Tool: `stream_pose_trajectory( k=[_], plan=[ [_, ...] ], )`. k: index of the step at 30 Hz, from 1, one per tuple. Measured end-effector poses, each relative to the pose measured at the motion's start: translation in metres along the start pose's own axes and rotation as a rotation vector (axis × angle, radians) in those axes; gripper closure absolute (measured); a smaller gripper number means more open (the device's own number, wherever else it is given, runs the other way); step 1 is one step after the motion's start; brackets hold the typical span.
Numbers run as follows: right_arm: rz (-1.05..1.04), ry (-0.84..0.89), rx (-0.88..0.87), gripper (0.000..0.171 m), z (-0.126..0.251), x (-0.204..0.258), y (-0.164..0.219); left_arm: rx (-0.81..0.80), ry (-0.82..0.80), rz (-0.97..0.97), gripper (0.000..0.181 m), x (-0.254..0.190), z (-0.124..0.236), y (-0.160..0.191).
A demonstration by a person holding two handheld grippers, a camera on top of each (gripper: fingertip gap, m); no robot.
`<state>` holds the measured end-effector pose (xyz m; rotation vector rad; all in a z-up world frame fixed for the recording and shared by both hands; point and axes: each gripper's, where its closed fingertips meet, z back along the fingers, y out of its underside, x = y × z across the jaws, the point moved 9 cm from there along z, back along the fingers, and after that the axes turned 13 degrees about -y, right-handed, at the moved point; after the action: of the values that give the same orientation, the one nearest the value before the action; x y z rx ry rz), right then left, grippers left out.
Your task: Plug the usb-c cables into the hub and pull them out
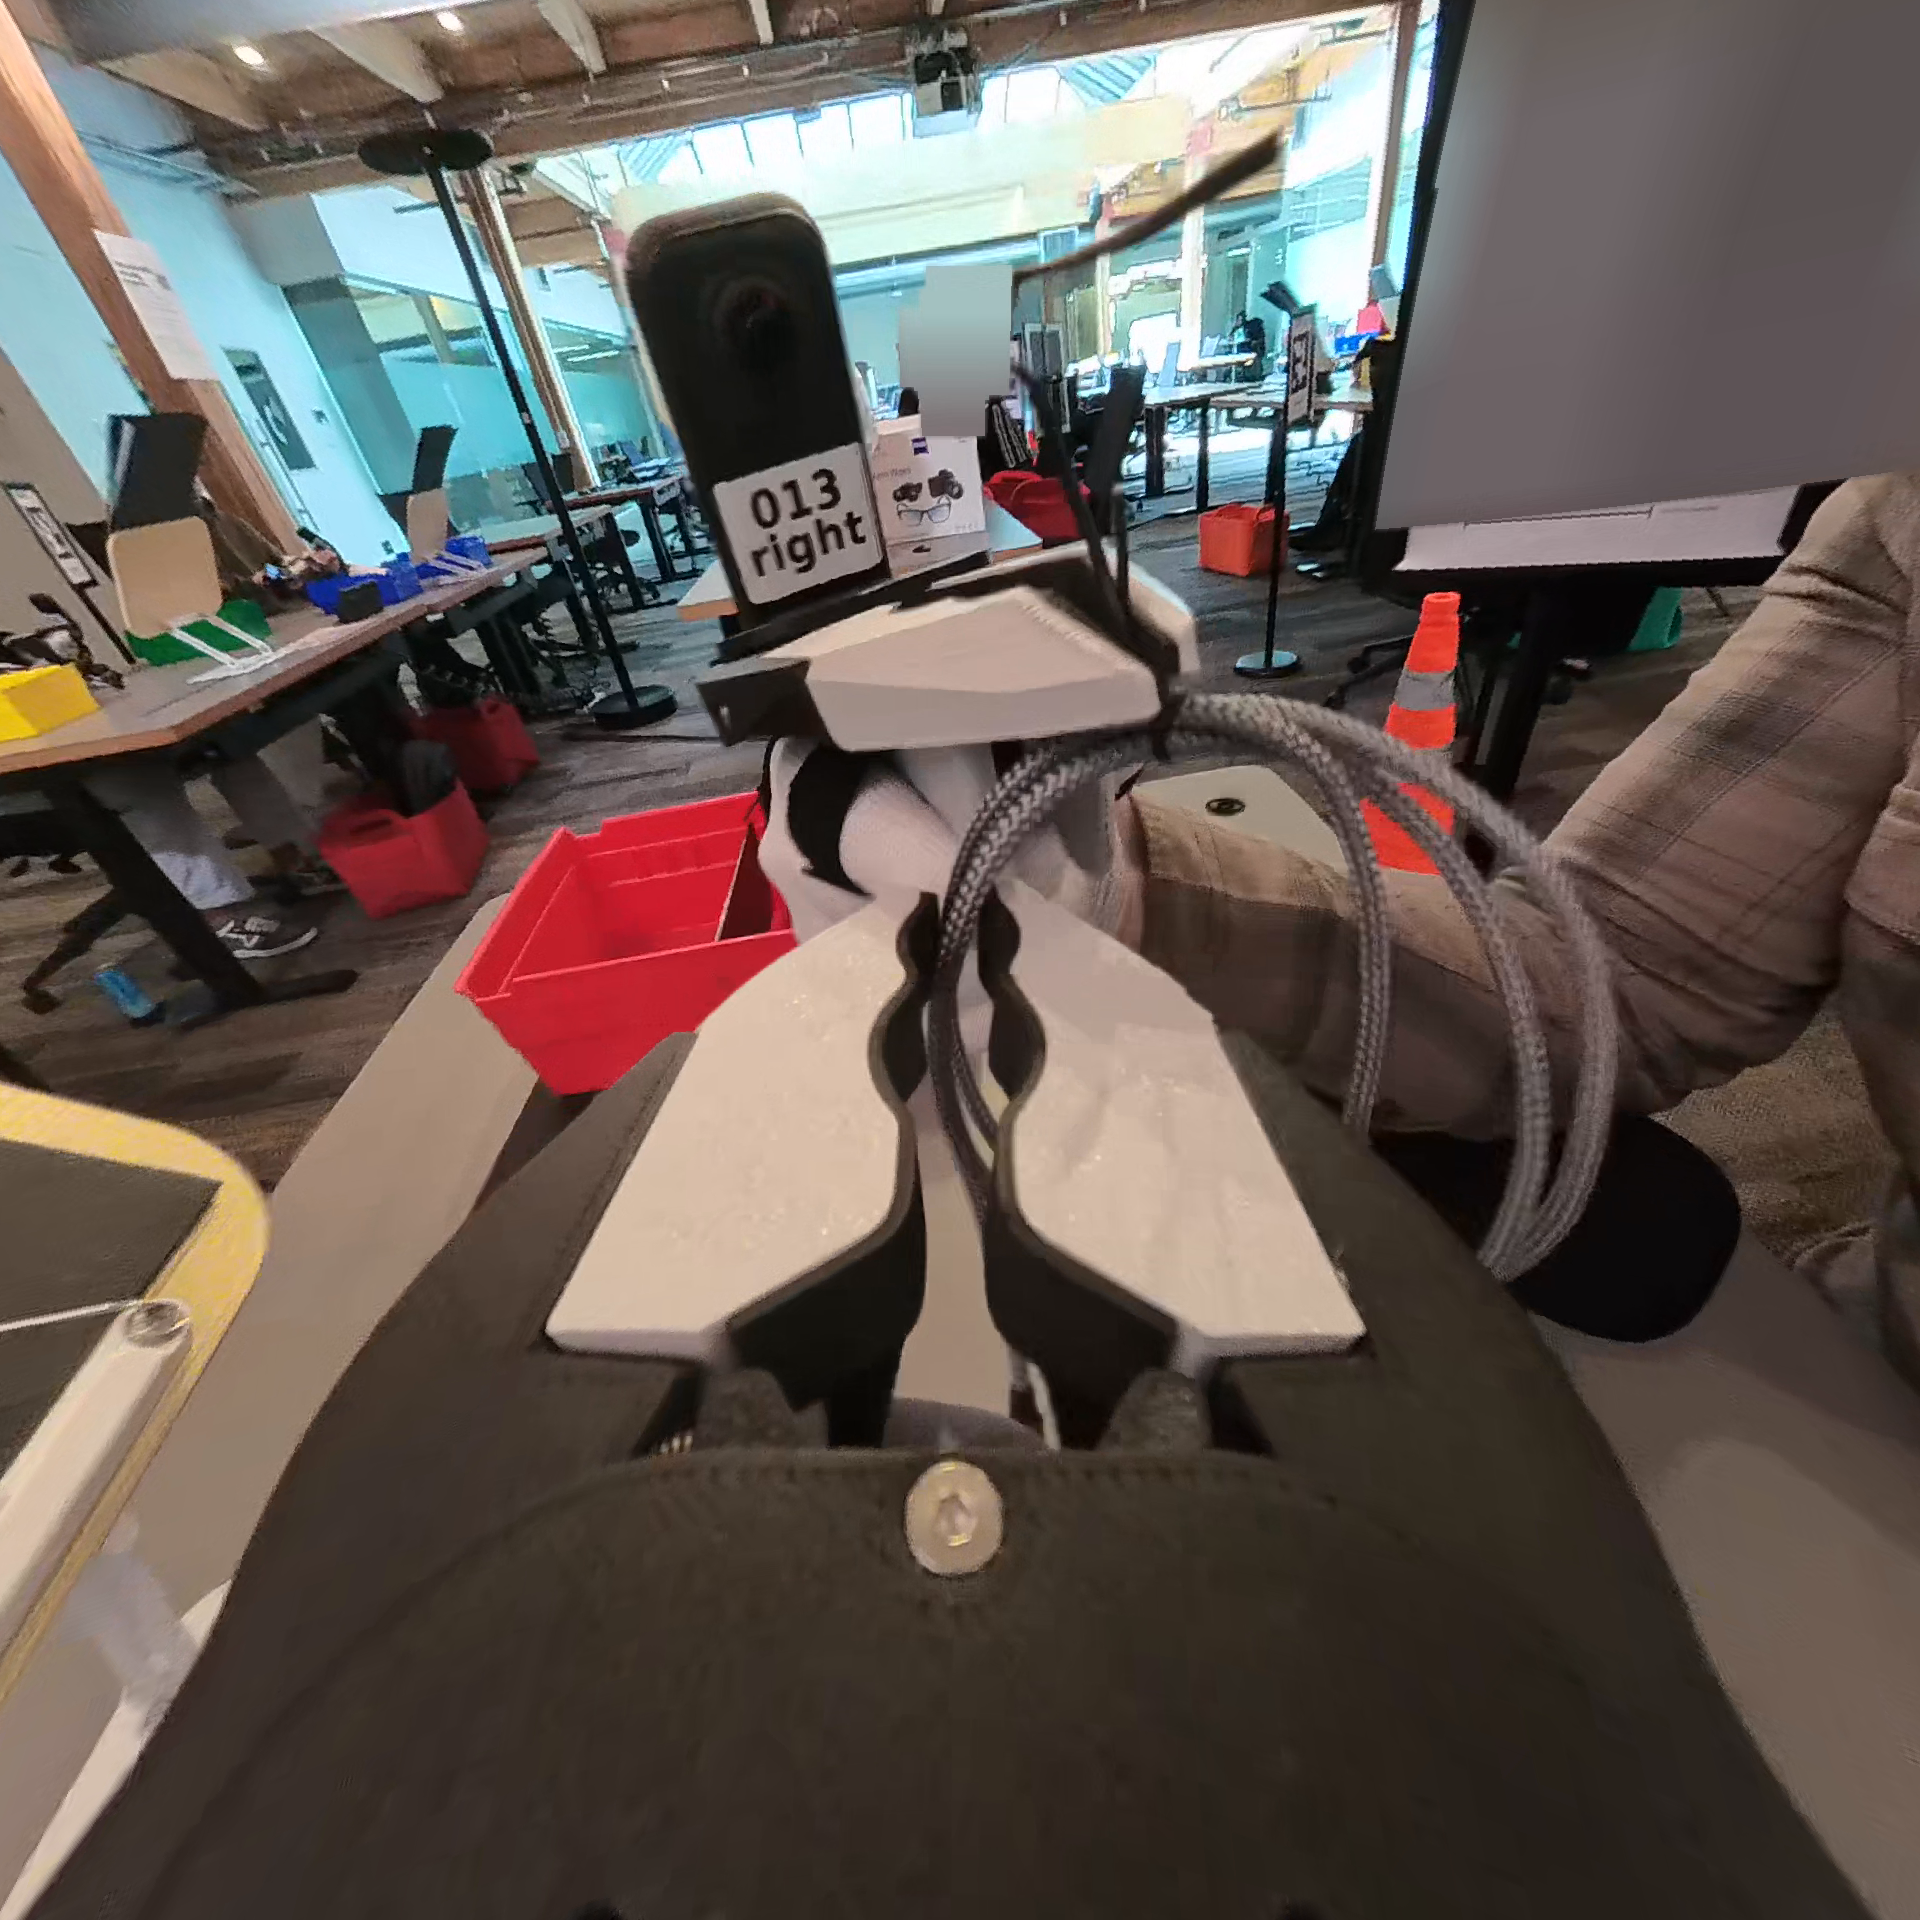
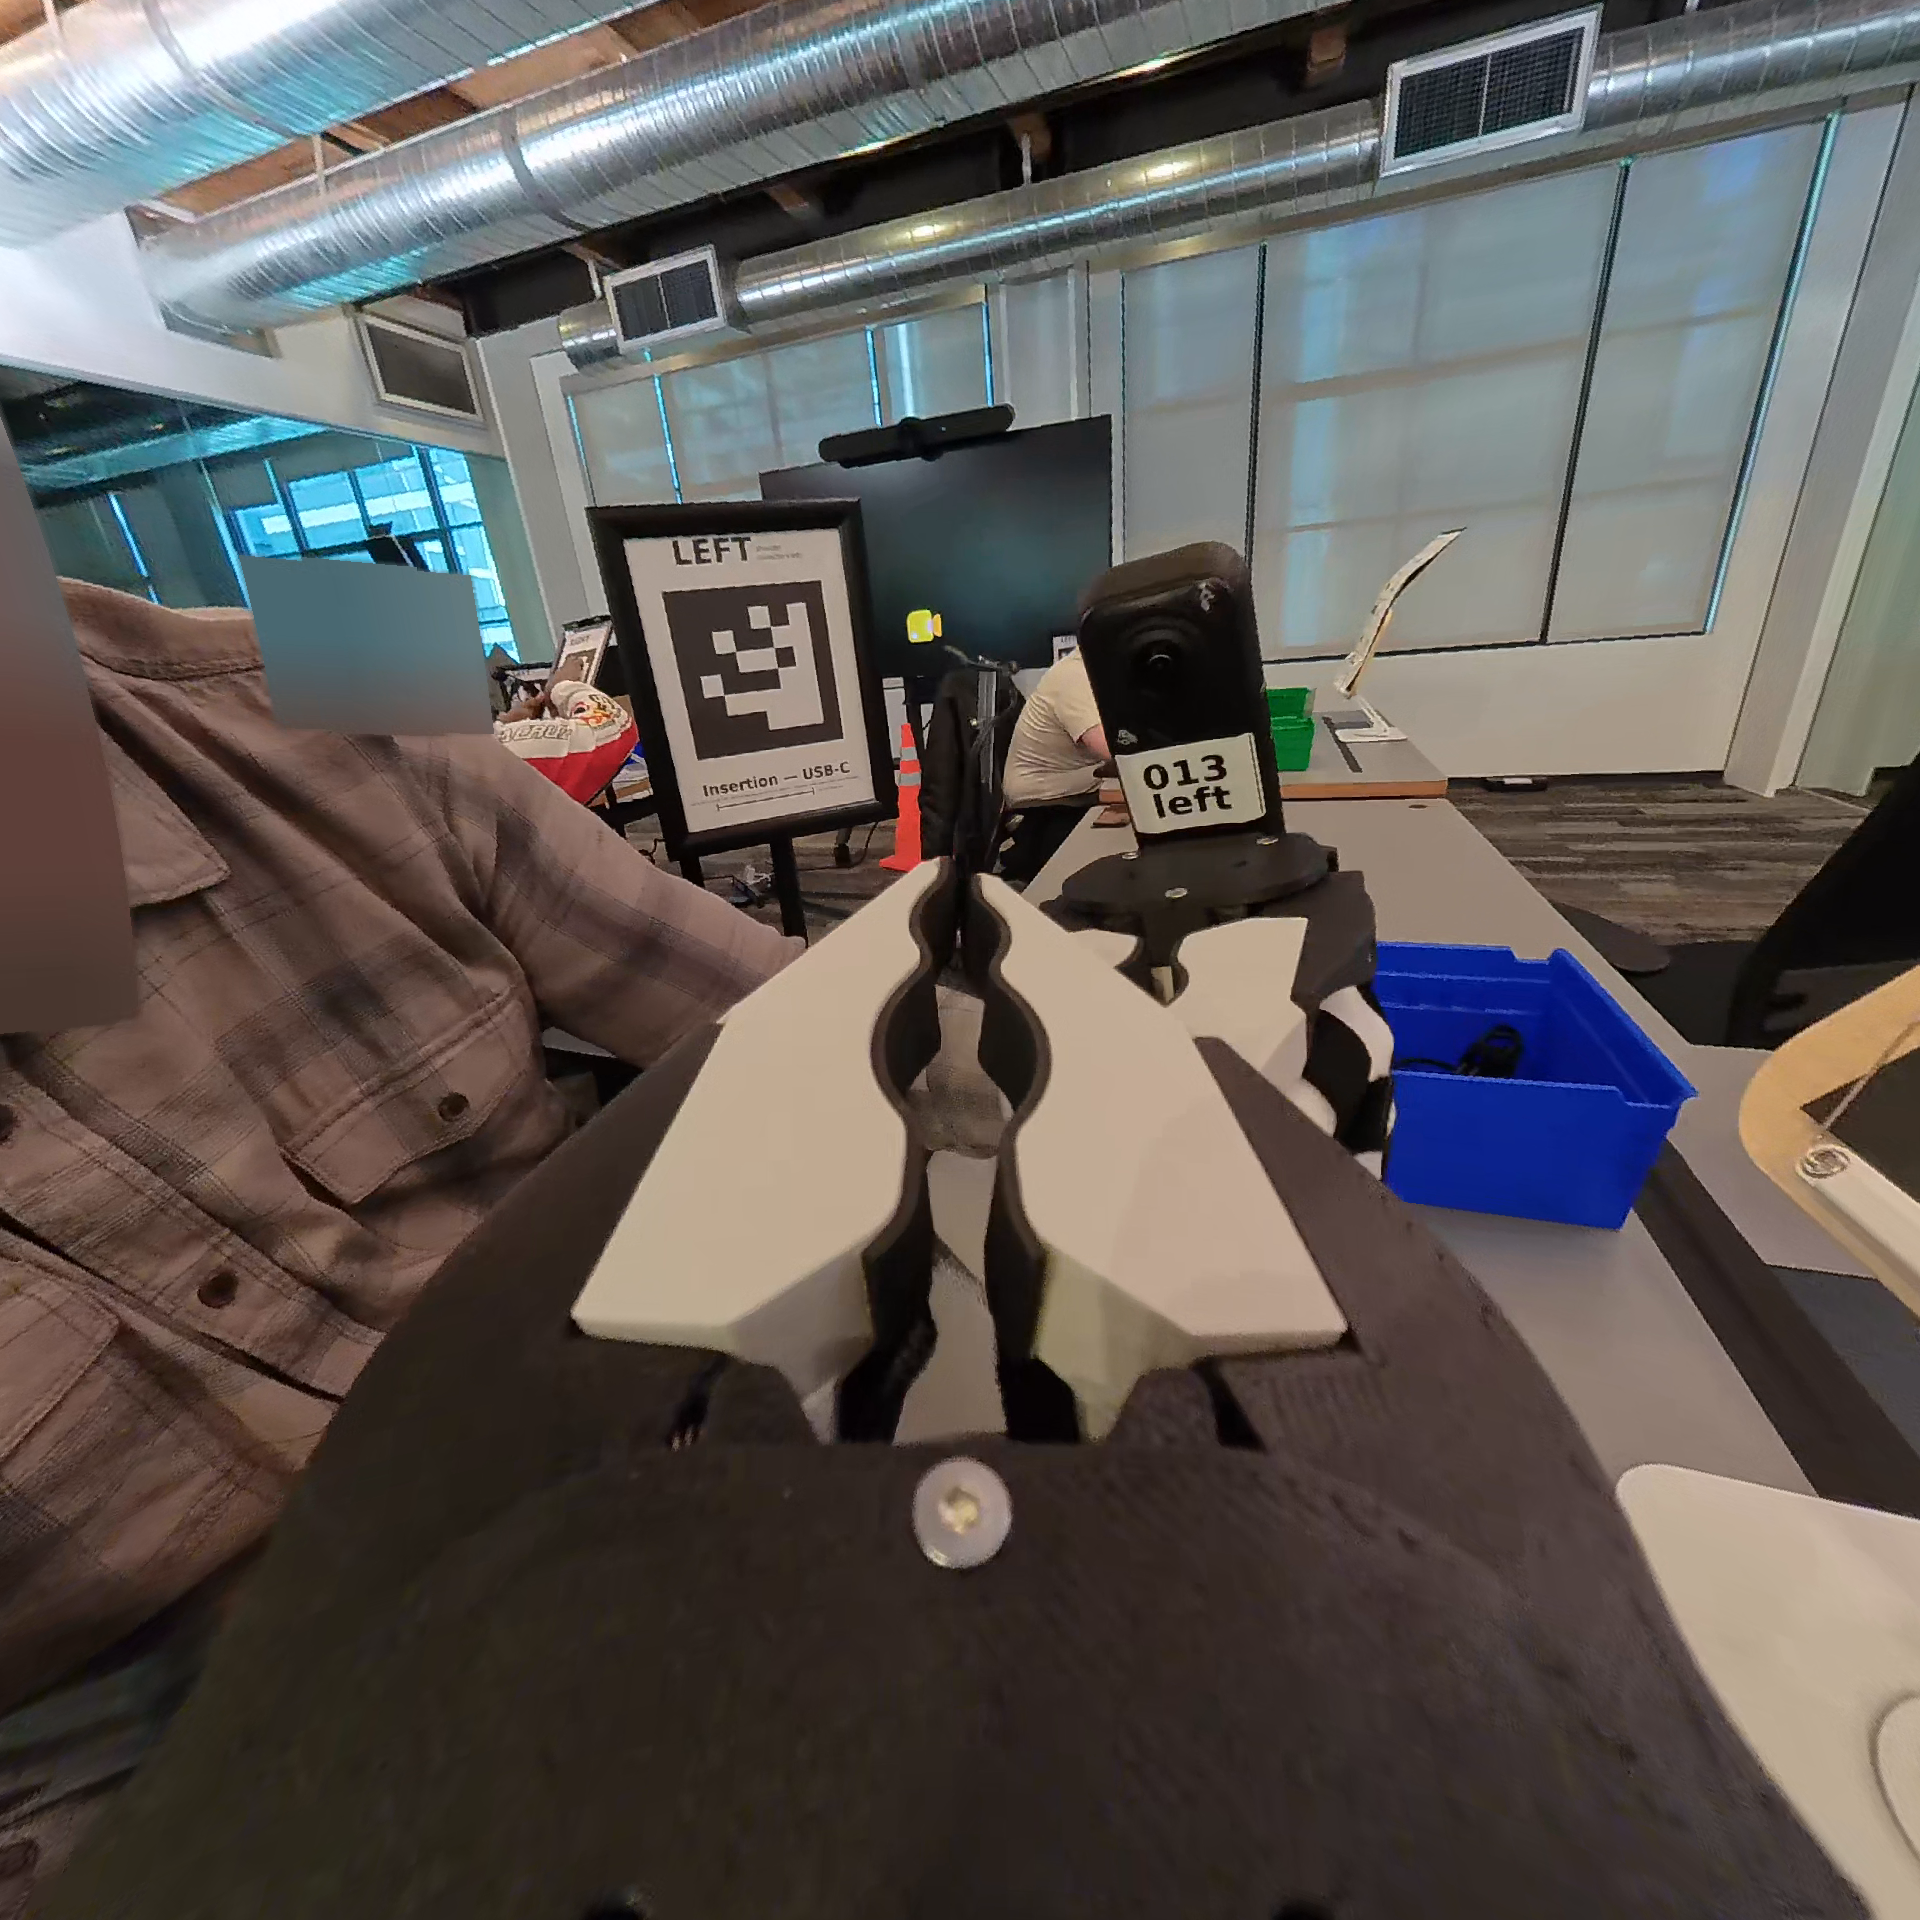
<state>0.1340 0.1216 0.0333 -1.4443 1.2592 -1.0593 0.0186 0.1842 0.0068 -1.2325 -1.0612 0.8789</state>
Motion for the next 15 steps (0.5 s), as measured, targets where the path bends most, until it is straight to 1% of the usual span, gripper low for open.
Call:
stream_pose_trajectory(
  k=[2, 6, 9, 15],
  plan=[
    [0.004, -0.003, 0.002, 0.171, 0.005, 0.004, -0.002, 0.014, 0.012, -0.01, 0.177, 0.001, 0.006, 0.0],
    [0.008, 0.02, 0.003, 0.171, 0.01, 0.006, -0.004, 0.04, -0.045, -0.054, 0.177, 0.0, 0.008, -0.004],
    [-0.002, 0.083, 0.027, 0.171, 0.017, 0.004, -0.002, 0.077, -0.133, -0.078, 0.177, 0.004, 0.013, -0.005],
    [-0.042, 0.295, 0.087, 0.171, 0.035, -0.006, 0.002, 0.187, -0.368, -0.182, 0.178, 0.0, 0.031, -0.016]
  ],
)
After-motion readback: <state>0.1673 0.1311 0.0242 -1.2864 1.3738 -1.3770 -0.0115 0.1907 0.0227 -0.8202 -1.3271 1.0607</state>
